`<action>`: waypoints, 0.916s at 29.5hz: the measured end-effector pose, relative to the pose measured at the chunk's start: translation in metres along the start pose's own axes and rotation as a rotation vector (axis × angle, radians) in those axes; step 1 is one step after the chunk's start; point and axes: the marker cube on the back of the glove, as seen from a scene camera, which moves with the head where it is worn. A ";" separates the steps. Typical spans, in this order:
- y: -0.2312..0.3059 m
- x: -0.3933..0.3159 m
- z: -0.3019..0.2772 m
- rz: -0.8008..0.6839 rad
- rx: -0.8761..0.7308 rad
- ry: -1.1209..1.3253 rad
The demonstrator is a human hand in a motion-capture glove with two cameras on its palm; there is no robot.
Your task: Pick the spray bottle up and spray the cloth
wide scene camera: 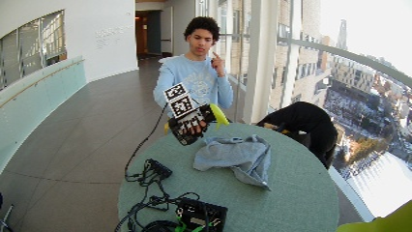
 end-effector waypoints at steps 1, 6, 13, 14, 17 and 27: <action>0.000 -0.001 0.000 -0.002 0.001 -0.001; 0.000 -0.005 -0.004 -0.012 0.006 -0.001; 0.001 -0.006 -0.005 -0.006 0.005 0.000; 0.001 -0.005 -0.005 -0.005 0.004 0.000; -0.001 -0.006 -0.004 -0.003 0.004 -0.001; 0.004 -0.038 0.004 -0.083 -0.005 -0.121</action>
